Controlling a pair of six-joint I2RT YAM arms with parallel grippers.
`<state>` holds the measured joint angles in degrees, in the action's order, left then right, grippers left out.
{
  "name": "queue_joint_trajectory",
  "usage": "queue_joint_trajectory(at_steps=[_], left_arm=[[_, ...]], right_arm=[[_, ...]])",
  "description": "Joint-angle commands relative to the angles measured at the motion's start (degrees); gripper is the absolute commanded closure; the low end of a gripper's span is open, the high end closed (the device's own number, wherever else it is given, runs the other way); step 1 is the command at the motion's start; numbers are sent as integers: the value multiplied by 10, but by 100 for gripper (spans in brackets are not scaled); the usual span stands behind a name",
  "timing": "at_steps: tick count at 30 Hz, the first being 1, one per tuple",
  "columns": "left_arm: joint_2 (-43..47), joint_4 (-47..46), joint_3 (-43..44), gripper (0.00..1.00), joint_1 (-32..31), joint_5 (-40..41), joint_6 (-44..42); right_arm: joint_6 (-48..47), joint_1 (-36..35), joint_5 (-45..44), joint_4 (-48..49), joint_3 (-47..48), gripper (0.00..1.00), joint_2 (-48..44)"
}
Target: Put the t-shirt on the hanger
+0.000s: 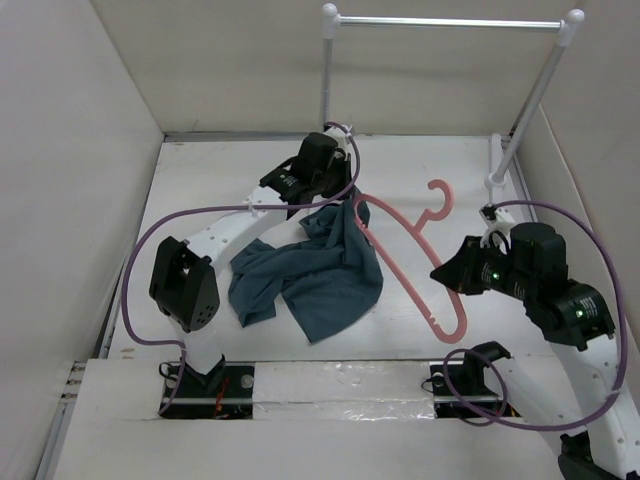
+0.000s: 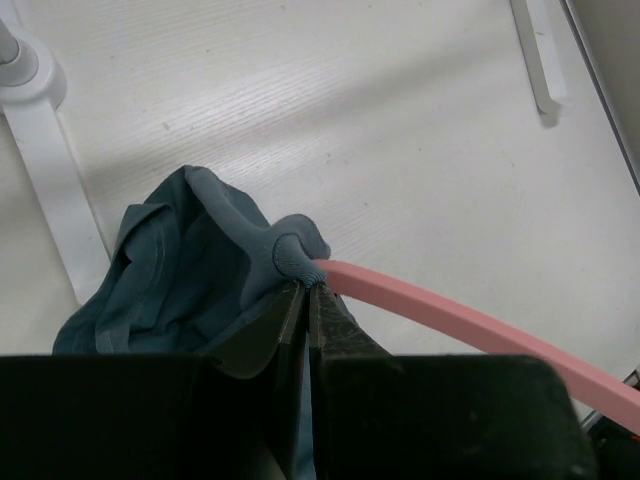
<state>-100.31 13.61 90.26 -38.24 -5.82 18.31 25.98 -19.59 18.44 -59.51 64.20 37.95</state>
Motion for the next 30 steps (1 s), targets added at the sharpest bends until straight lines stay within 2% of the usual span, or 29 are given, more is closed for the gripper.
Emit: queue_joint_trajectory(at_steps=[1,8,13,15,19,24,26,29,30], left_arm=[[36,-5,12,100,-2,-23,2],[35,5,46,100,-2,-32,11],[67,16,48,100,-34,-22,12],[93,27,43,100,-40,-16,20],[118,70,62,100,-40,47,11],[99,116,122,100,-40,92,-10],[95,117,136,100,-35,75,-13],[99,100,139,100,-41,10,-11],[100,97,141,100,-41,-7,-10]], right_arm=[[-22,-10,53,75,-9,100,19],[-14,-41,41,76,-11,100,26],[5,-65,-37,142,-24,100,38],[2,-71,-67,160,-6,100,62],[-15,-77,-122,157,42,100,83],[-39,-77,-121,108,108,100,92],[-38,-77,-117,113,110,100,86],[-29,-77,-81,177,54,100,82],[-20,-83,-67,232,34,100,86]])
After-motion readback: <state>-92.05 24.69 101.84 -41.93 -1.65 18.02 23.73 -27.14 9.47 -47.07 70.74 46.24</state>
